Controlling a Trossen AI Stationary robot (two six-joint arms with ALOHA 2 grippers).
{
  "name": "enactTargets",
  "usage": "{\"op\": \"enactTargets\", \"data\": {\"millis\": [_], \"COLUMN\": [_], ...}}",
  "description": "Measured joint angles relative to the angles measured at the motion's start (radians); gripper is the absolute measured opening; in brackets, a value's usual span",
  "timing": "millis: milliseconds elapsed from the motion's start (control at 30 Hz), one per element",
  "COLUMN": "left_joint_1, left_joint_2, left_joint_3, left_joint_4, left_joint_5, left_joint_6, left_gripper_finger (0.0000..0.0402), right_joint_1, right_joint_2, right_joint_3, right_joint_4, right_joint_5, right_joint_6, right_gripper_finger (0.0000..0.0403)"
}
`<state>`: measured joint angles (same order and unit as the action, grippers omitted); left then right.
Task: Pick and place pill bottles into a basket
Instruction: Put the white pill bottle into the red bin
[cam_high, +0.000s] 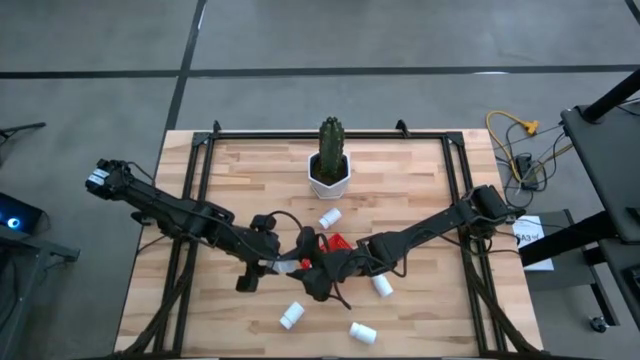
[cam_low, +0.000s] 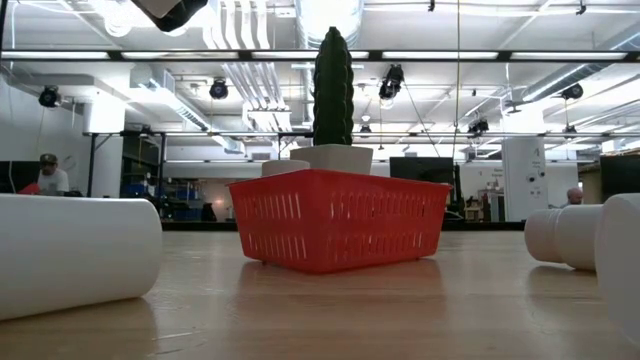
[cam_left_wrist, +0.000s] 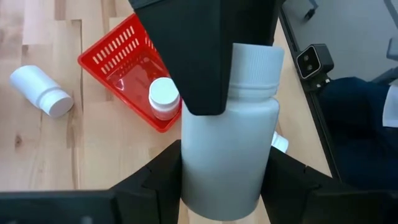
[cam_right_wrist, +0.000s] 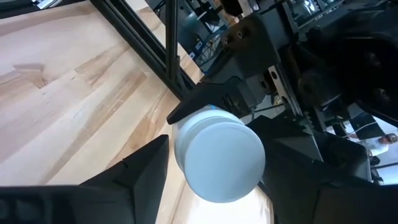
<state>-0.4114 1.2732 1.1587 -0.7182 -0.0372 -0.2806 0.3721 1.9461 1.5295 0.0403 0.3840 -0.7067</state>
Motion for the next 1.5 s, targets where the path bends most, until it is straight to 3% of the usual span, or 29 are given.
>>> {"op": "enactTargets", "data": {"millis": [400, 667, 1067, 1500], "left_joint_1": [-0.001, -0.001, 0.001, 0.0], "left_joint_2": [0.0, 0.0, 0.0, 0.0], "left_joint_3": [0.0, 0.0, 0.001, 0.0], "left_joint_4": [-0.008, -0.007, 0.015, -0.105], "left_joint_5": [0.005, 0.003, -0.021, -0.024], "left_joint_6": [0.01, 0.01, 0.02, -0.015], "left_gripper_finger": [0.0155, 0.0158, 0.0201, 0.0204], "right_joint_1": [-0.002, -0.005, -0.008, -0.018], "right_joint_2": [0.0, 0.0, 0.0, 0.0], "right_joint_3": [0.0, 0.0, 0.0, 0.002], "right_joint_4": [-0.013, -0.011, -0.001, -0.055], "right_joint_5": [-0.007, -0.006, 0.009, 0.009], "right_joint_6": [0.001, 0.0, -0.003, 0.052], "right_gripper_finger": [0.0148, 0.0148, 0.0148, 0.0148]}}
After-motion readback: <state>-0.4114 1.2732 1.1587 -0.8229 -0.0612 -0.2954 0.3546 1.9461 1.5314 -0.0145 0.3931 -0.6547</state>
